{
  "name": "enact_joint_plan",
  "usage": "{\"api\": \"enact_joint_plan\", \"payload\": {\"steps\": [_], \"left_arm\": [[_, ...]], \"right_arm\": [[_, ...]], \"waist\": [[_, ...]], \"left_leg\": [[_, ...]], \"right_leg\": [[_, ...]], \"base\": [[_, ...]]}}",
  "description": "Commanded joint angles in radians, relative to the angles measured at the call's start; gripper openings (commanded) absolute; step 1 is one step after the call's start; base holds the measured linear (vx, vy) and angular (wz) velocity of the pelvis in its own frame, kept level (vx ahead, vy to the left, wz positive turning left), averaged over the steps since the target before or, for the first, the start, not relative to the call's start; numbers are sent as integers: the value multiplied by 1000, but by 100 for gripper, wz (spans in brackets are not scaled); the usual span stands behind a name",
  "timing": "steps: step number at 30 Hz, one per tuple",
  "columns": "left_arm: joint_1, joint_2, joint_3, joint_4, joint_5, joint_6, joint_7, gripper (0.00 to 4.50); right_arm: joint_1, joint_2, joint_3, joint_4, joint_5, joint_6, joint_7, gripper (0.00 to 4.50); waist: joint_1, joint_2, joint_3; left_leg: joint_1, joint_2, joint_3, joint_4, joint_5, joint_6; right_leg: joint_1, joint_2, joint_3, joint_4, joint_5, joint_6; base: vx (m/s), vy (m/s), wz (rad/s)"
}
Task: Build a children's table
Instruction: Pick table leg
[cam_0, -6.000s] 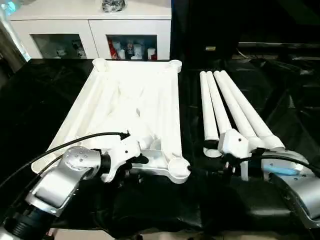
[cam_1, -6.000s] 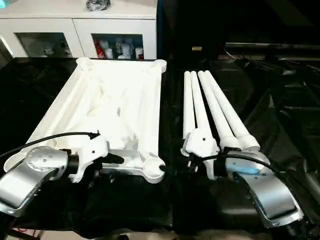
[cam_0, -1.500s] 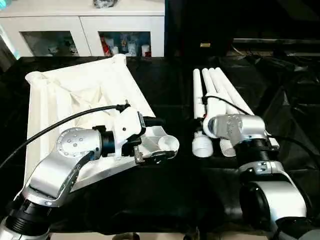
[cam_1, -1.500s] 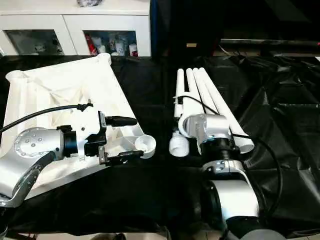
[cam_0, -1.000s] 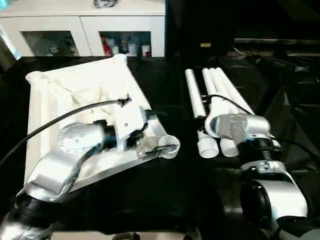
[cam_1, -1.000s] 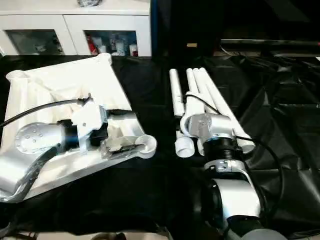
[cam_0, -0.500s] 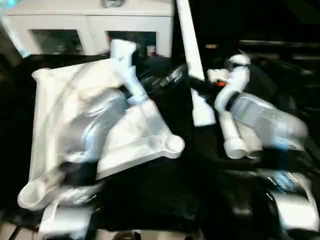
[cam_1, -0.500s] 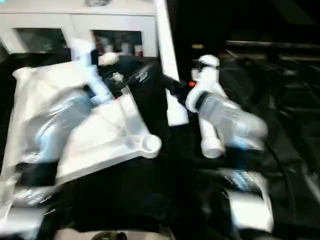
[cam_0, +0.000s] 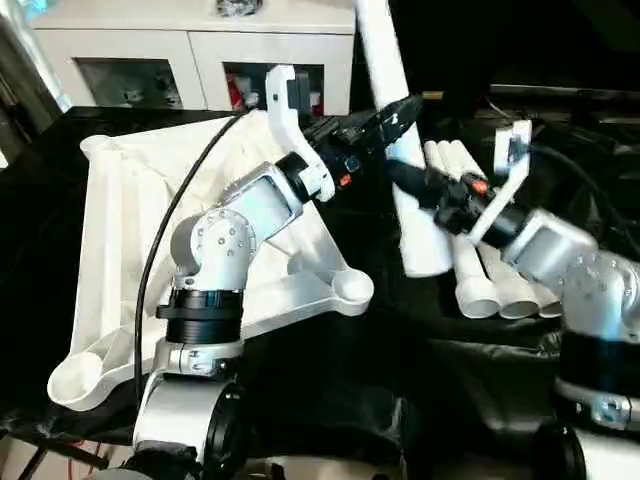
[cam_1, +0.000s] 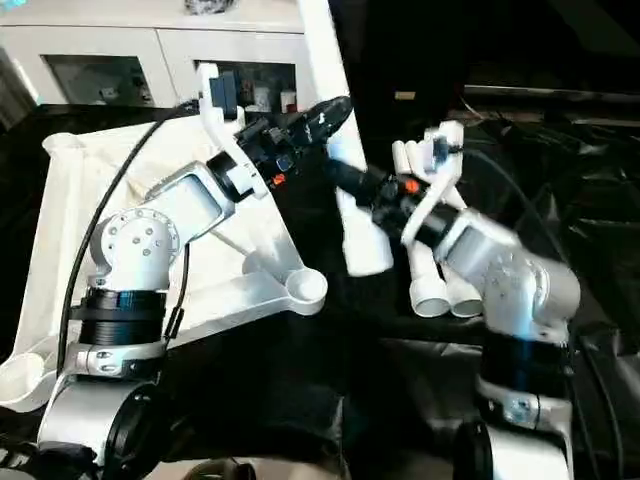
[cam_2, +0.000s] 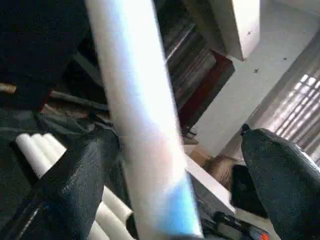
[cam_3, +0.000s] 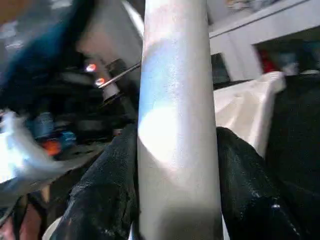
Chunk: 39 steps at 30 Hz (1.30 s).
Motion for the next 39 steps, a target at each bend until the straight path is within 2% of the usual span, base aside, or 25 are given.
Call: {"api": "enact_joint_plan", "payload": {"steps": [1,3,5,7,10,11,14,16,20,21,23,24,25,31,37,38,39], "left_arm": [[-17,-3,-6,2,-1,26,26,450],[-10,-2,-9,0,5,31,37,450],[-5,-4,-9,-9,2,34,45,421],[1,-10,-5,-32,-9,43,64,411],[6,-30,16,-66,-25,59,114,388],[6,-31,16,-69,-26,61,117,379],[22,-55,11,-109,-18,75,183,350],[30,-71,11,-112,-2,64,223,343],[34,-92,23,-93,47,22,305,310],[33,-101,39,-78,79,-4,366,304],[32,-104,47,-75,81,-7,385,291],[29,-114,68,-66,85,-19,432,267],[28,-117,74,-61,86,-21,446,267],[27,-112,65,-65,86,-23,447,232],[24,-114,67,-81,31,-22,418,196],[22,-106,62,-79,25,-30,397,191],[19,-87,46,-78,27,-40,350,191]], "right_arm": [[3,-1,9,-46,24,-22,24,182],[14,-1,23,-62,17,-30,32,182],[22,-3,44,-72,-2,-49,28,182],[31,-13,89,-79,-53,-90,-1,182],[49,-40,205,-100,-177,-181,-9,182],[51,-41,213,-102,-185,-187,-10,182],[57,-31,302,-114,-276,-241,-63,182],[52,-17,324,-108,-301,-259,-93,182],[47,7,339,-103,-324,-286,-126,182],[45,22,342,-98,-335,-301,-144,182],[45,30,342,-95,-340,-305,-155,182],[43,47,337,-88,-341,-314,-172,182],[42,54,335,-84,-340,-316,-179,182],[45,55,348,-82,-349,-324,-177,182],[43,53,353,-80,-357,-334,-178,182],[41,56,340,-80,-337,-320,-171,217],[39,64,302,-84,-271,-271,-149,238]], "waist": [[4,-7,-89],[4,-5,-87],[5,-6,-87],[3,-7,-86],[2,-9,-85],[3,-9,-85],[-3,-8,-82],[-3,-7,-83],[-3,-5,-84],[-4,-4,-84],[-6,-5,-84],[-4,-2,-86],[-5,-2,-86],[-4,2,-89],[-3,-1,-88],[-3,-1,-88],[-4,-2,-87]], "left_leg": [[13,55,-23,-57,-111,44],[14,55,-23,-57,-115,45],[13,56,-23,-57,-118,43],[13,56,-23,-58,-121,33],[13,56,-23,-58,-132,23],[11,56,-23,-57,-134,20],[12,56,-24,-59,-145,24],[14,56,-25,-59,-153,26],[16,58,-26,-61,-162,27],[14,59,-28,-63,-162,26],[12,58,-29,-63,-162,26],[12,58,-28,-61,-149,29],[13,58,-28,-62,-149,29],[12,61,-29,-61,-123,40],[12,60,-27,-60,-132,42],[12,60,-27,-60,-133,42],[12,59,-26,-61,-136,45]], "right_leg": [[60,-76,40,-84,-162,-203],[59,-76,40,-85,-164,-207],[59,-78,40,-87,-171,-204],[59,-78,40,-87,-182,-199],[60,-79,41,-88,-196,-198],[59,-79,41,-88,-196,-194],[56,-77,42,-91,-215,-185],[55,-76,42,-92,-228,-183],[51,-74,42,-94,-226,-173],[52,-73,41,-92,-211,-172],[55,-74,41,-89,-195,-174],[54,-74,41,-88,-168,-181],[54,-74,41,-87,-162,-185],[56,-75,39,-81,-92,-206],[57,-78,40,-82,-96,-216],[56,-77,40,-82,-101,-214],[57,-77,40,-84,-112,-212]], "base": [[0,0,0],[0,0,0],[0,0,0],[0,0,0],[0,0,0],[0,0,0],[0,0,0],[0,0,0],[0,0,0],[0,0,0],[0,0,0],[0,0,0],[0,0,0],[0,0,0],[0,0,0],[0,0,0],[0,0,0]]}}
